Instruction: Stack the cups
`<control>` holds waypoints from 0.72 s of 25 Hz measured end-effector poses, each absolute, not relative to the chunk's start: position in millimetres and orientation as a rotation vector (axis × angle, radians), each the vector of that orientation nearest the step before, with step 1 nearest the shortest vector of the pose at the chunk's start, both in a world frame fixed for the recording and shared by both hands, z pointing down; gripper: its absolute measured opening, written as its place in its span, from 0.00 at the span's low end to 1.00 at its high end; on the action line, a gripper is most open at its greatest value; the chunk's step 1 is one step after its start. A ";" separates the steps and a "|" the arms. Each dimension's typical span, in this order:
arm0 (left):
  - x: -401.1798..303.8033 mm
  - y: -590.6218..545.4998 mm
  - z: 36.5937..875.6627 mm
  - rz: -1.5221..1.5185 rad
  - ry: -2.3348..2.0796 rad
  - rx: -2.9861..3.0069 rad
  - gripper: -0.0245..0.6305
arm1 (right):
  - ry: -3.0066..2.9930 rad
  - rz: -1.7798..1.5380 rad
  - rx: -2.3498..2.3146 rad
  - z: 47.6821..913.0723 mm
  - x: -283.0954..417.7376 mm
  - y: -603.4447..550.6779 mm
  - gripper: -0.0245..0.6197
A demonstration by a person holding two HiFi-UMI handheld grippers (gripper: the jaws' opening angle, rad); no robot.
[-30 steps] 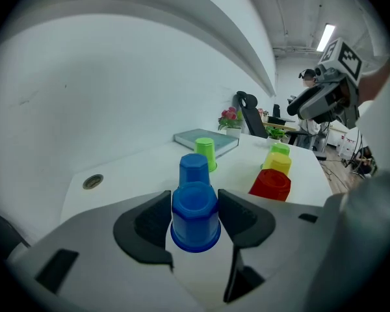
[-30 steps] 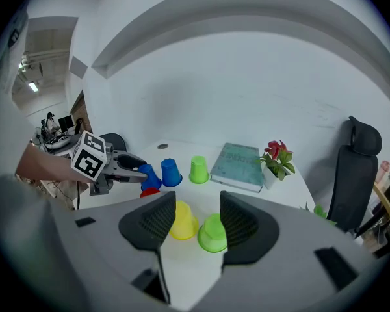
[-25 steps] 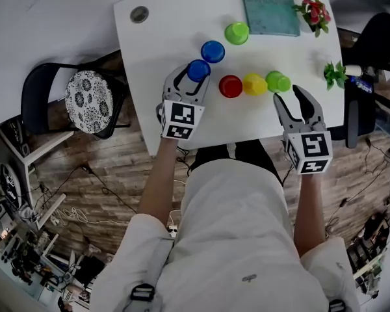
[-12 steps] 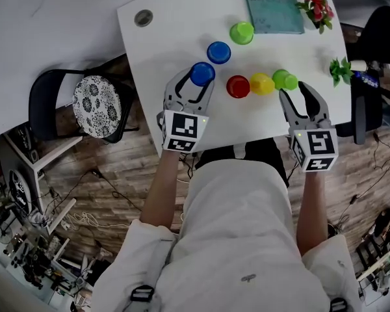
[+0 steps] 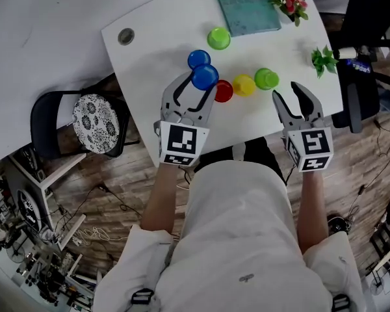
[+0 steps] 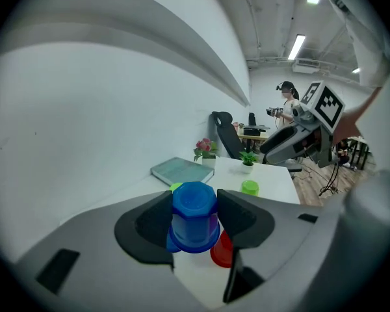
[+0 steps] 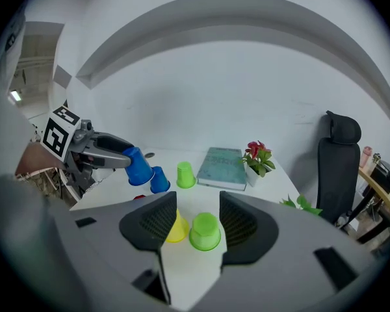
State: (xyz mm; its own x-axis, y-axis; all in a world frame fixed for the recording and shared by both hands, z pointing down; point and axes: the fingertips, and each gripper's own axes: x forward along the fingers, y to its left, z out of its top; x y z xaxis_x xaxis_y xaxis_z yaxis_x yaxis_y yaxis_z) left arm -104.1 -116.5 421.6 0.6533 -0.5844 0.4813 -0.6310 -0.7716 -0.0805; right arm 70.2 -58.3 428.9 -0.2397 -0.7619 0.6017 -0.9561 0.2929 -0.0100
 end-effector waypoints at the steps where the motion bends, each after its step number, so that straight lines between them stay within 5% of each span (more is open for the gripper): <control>1: -96.9 -115.9 419.3 0.751 -1.006 2.779 0.38 | -2.075 0.524 1.535 428.4 74.2 -57.4 0.36; 18: 0.0 -86.0 425.7 0.823 -0.724 2.845 0.38 | -2.037 0.559 1.629 423.7 131.4 -33.3 0.36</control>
State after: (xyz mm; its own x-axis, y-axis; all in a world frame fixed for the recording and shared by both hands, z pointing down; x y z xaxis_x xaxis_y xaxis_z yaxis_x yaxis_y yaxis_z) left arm 0.0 -86.0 425.7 0.7422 -0.4174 0.5244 -0.4673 -0.8831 -0.0415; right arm 131.4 -33.3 423.7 -0.1846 -0.7855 0.5906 -0.9770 0.2119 -0.0236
